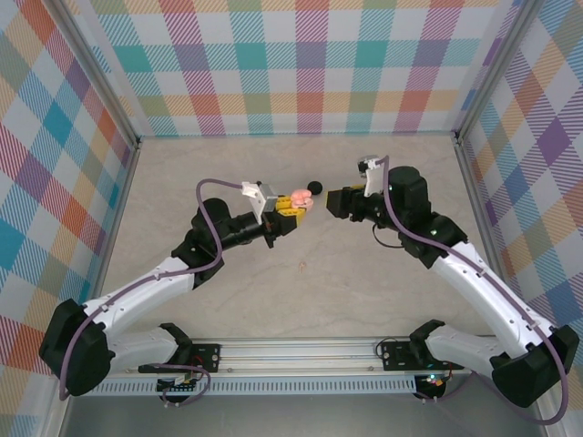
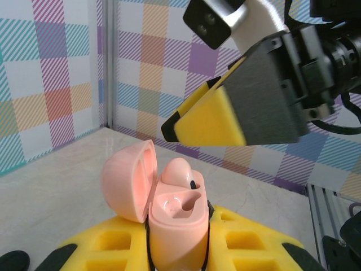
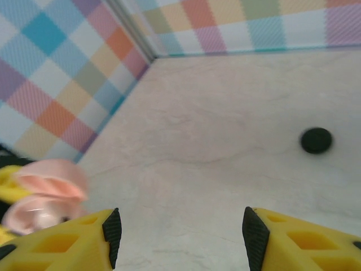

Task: Insert wireless bluetooth earbuds into charging case

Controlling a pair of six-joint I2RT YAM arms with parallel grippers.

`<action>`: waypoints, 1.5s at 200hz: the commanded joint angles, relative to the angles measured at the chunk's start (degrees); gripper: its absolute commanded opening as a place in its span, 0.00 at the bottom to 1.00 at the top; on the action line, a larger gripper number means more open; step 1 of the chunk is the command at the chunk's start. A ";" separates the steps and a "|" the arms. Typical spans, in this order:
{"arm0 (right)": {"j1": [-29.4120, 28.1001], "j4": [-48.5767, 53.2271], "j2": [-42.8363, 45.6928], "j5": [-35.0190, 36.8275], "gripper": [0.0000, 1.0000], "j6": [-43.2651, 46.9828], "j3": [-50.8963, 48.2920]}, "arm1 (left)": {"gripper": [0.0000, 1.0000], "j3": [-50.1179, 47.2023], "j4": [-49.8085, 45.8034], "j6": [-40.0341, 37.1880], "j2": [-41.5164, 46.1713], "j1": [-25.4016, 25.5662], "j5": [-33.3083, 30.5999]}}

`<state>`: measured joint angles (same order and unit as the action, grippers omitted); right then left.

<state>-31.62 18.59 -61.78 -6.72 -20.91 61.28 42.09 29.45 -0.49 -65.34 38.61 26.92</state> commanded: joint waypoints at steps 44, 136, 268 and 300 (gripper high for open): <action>-0.33 14.37 -11.53 3.55 0.62 -1.09 4.14 | 0.07 2.33 -8.06 -4.94 4.84 0.75 -1.05; -4.52 12.16 -30.37 -6.07 0.60 -8.20 2.70 | 0.07 1.76 -12.40 -6.71 10.16 0.69 -2.69; -11.83 17.18 -45.42 -3.55 0.49 -13.99 10.93 | 0.07 0.80 -12.49 -6.75 11.63 0.75 -3.10; -12.94 19.62 -46.74 -1.57 0.48 -14.24 12.35 | 0.07 0.56 -12.37 -6.65 11.60 0.72 -3.05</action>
<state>-43.70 34.41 -107.46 -10.24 -34.02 71.66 42.33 16.43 -6.72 -54.89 38.61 24.32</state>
